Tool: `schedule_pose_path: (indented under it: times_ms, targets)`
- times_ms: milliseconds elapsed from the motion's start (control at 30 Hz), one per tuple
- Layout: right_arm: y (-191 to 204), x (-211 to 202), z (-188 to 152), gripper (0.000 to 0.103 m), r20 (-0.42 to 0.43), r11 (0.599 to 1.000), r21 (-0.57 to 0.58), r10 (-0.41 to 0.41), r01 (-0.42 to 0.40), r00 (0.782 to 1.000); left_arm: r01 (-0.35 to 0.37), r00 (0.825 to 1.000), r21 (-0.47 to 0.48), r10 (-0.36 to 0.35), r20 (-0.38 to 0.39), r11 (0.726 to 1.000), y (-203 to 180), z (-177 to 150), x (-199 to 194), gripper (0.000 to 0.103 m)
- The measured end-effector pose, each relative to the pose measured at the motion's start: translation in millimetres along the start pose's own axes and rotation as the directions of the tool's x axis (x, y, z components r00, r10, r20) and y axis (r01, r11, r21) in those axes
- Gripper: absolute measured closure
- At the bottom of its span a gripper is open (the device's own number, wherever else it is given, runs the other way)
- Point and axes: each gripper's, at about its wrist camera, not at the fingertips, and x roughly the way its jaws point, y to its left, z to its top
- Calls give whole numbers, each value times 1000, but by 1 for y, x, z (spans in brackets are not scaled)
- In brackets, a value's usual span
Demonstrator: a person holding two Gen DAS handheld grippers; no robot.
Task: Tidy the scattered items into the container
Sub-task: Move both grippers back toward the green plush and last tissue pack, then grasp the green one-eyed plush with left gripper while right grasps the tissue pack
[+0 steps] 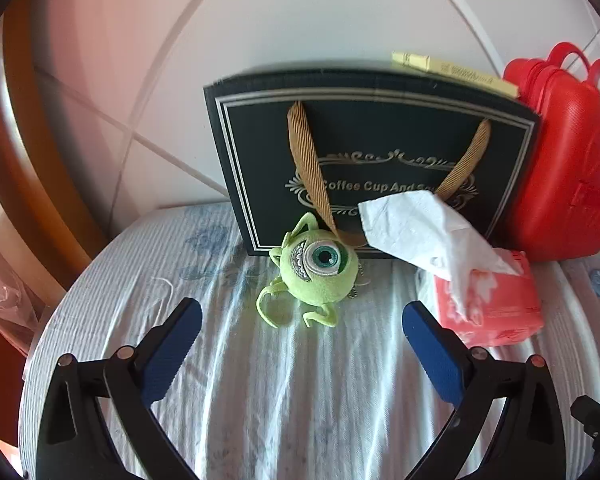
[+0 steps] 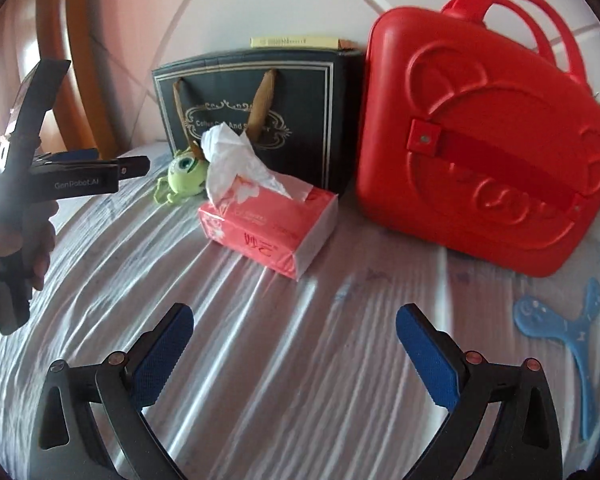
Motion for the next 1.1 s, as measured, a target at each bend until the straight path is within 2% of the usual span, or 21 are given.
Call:
schedule_pose_path:
  times_ms: [267, 500, 567, 600, 633, 667, 900, 1100]
  targets:
    - [4, 74, 23, 0, -9, 999, 19, -30, 30, 1000, -28, 999, 80, 31, -43, 996, -10, 2, 64, 1]
    - [12, 103, 42, 0, -21, 1000, 0, -21, 21, 1000, 5, 998, 61, -2, -57, 998, -5, 8, 81, 1]
    - [16, 107, 46, 0, -23, 999, -34, -19, 19, 1000, 22, 998, 72, -18, -54, 997, -7, 8, 81, 7]
    - [17, 109, 47, 0, -28, 998, -53, -20, 19, 999, 40, 997, 77, -35, -64, 996, -9, 8, 83, 17]
    - [17, 111, 47, 0, -31, 997, -76, -25, 23, 999, 53, 996, 83, -47, -70, 995, -11, 8, 83, 34]
    - [17, 112, 47, 0, -32, 995, -99, -28, 24, 999, 54, 996, 93, -47, -70, 994, -13, 8, 82, 37]
    - [-4, 105, 52, 0, -44, 970, -243, 9, -19, 999, 55, 998, 77, -53, -36, 995, -4, 0, 63, 40]
    - [-10, 104, 59, 0, -88, 918, -388, 57, -87, 995, 68, 997, 83, -66, -28, 994, 4, -11, 46, 41]
